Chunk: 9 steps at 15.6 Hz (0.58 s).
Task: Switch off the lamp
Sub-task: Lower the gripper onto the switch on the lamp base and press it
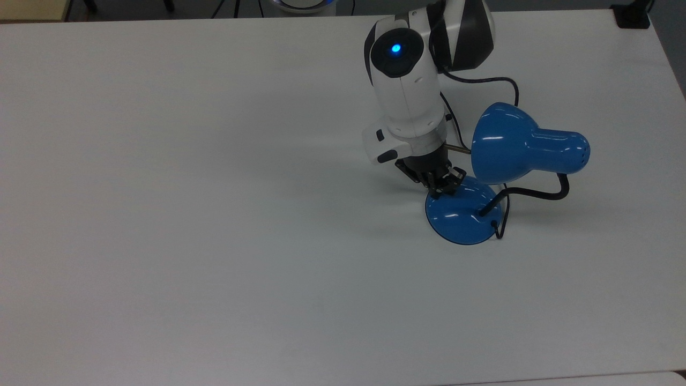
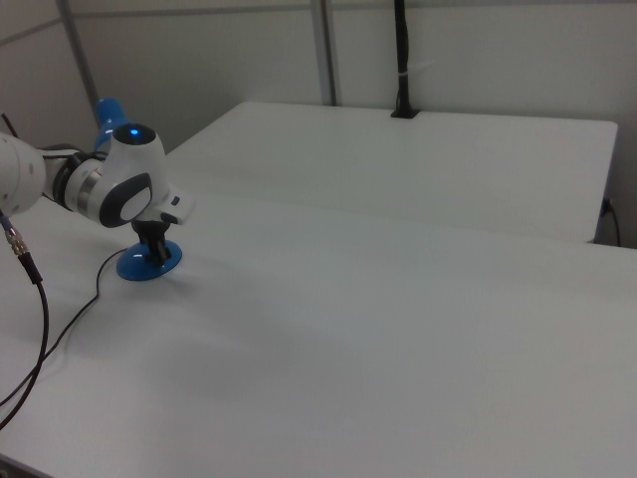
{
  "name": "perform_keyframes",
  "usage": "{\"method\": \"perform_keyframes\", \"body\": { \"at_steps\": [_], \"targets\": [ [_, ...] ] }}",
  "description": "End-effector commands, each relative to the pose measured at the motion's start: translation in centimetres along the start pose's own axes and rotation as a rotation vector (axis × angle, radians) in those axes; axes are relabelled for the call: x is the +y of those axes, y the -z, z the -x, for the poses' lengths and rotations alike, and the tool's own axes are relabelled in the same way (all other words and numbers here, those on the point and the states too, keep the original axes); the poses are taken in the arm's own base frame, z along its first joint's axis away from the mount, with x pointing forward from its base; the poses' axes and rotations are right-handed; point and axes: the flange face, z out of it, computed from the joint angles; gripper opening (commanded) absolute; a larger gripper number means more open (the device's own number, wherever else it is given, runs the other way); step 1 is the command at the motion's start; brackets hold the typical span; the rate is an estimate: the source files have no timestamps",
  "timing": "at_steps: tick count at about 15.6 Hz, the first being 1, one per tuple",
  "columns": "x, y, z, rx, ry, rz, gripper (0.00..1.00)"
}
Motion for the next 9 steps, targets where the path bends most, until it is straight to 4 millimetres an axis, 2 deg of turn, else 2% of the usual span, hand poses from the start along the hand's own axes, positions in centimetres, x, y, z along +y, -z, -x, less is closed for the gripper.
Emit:
{"method": "perform_keyframes", "body": {
  "at_steps": [1, 4, 9],
  "targets": [
    [1.6, -0.9, 0.3, -0.012, 0.022, 0.024, 0.00],
    [2.1, 0.2, -0.5, 0.002, 0.017, 0.023, 0.00],
    [1.6, 1.7, -0.5, 0.009, 0.020, 0.007, 0.00]
  ]
}}
